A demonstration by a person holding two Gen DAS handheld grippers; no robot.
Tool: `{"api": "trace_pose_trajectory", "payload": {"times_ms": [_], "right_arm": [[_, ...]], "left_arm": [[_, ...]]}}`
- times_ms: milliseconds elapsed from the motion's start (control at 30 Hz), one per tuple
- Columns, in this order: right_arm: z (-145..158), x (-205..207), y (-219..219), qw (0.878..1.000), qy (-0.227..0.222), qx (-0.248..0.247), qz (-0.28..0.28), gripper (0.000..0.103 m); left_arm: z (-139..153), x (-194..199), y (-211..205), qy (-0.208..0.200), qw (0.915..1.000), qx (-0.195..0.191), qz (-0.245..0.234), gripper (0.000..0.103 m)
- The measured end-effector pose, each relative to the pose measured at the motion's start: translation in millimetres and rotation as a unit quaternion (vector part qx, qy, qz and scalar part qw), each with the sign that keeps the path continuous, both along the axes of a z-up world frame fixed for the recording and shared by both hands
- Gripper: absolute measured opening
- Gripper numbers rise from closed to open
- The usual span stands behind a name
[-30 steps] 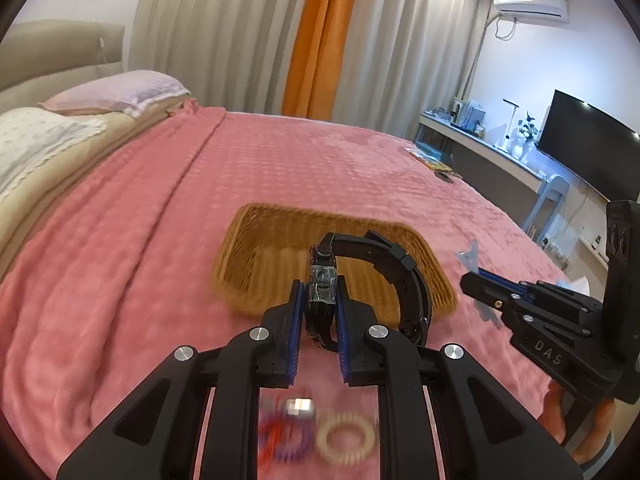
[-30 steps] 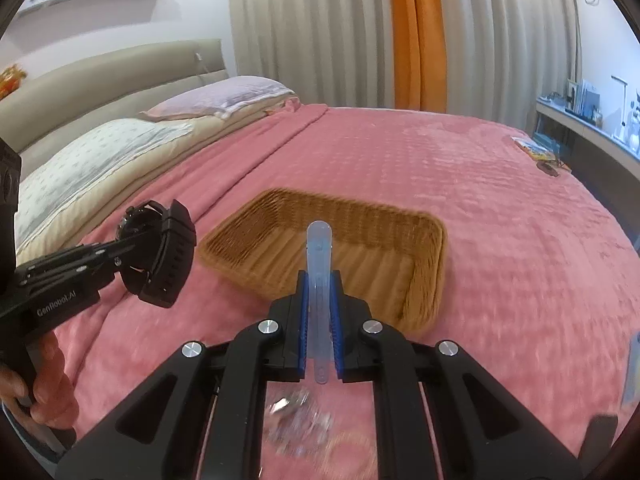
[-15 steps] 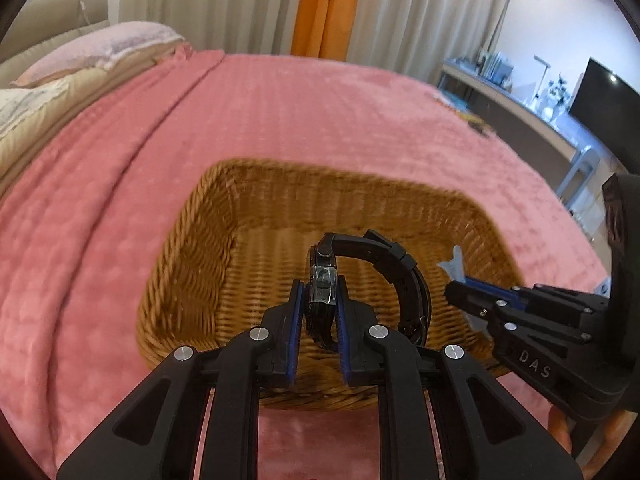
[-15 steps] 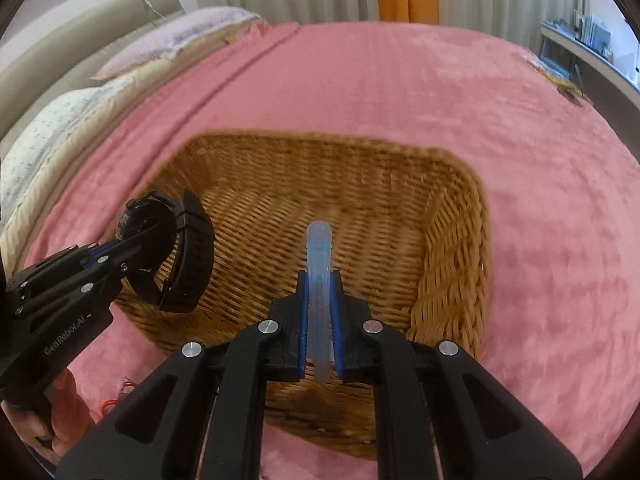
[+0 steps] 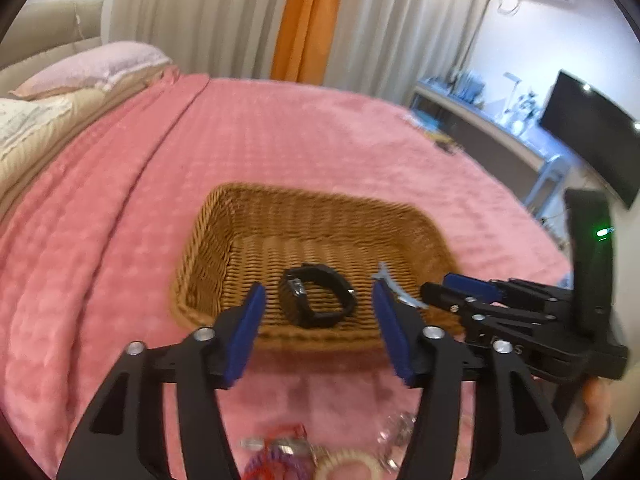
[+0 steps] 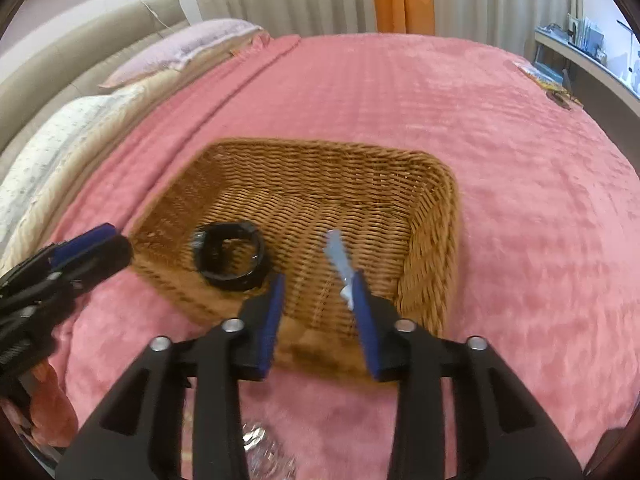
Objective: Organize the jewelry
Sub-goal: 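Carry both items to the wicker basket and open both tools to drop them, then grasp the red cord with the left tool while the right tool grasps the crystal bracelet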
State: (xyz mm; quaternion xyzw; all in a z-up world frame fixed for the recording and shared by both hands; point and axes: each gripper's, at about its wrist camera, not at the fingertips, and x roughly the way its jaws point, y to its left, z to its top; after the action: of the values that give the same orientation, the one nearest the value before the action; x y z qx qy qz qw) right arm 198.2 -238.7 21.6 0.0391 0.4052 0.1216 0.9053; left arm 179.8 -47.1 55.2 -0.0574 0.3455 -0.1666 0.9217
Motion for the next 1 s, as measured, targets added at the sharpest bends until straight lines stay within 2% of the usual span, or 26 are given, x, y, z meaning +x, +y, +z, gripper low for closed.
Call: {"api": "trace_pose_trajectory", "payload": {"times_ms": [133, 167, 267, 367, 533, 667, 833, 1000], "right_arm": [[17.7, -38.9, -3.0, 1.000, -0.030, 0.001, 0.008, 0.045], [20.9, -48.5, -4.7, 0.999, -0.037, 0.003, 0.009, 0.045], [29.7, -85.6, -10.2, 0.997, -0.071, 0.004, 0.009, 0.051], [27.4, -110.0, -11.0, 0.996, -0.094, -0.007, 0.006, 0.053], [6.8, -139.8, -15.4, 0.993, -0.115, -0.014, 0.002, 0.053], [-19.3, -144.6, -19.3, 0.994, -0.112, -0.019, -0.007, 0.053], [-59.6, -132.0, -27.0, 0.998, -0.061, -0.011, -0.018, 0.053], [-80.7, -122.1, -34.3, 1.000, -0.013, -0.001, -0.021, 0.048]], "left_arm": [[23.3, -43.7, 16.1, -0.036, 0.9992, -0.019, -0.004, 0.073], [28.8, -57.5, 21.1, -0.046, 0.9986, -0.025, -0.001, 0.078], [36.9, -92.6, 30.7, -0.068, 0.9971, -0.033, 0.005, 0.082], [31.7, -118.9, 39.1, -0.075, 0.9964, -0.036, 0.014, 0.083], [5.3, -140.9, 50.4, -0.071, 0.9963, -0.043, 0.024, 0.083], [-28.2, -139.8, 61.7, -0.048, 0.9971, -0.051, 0.031, 0.081], [-68.7, -120.2, 71.0, -0.006, 0.9984, -0.040, 0.041, 0.080], [-100.5, -99.2, 79.2, 0.061, 0.9967, -0.021, 0.050, 0.072]]}}
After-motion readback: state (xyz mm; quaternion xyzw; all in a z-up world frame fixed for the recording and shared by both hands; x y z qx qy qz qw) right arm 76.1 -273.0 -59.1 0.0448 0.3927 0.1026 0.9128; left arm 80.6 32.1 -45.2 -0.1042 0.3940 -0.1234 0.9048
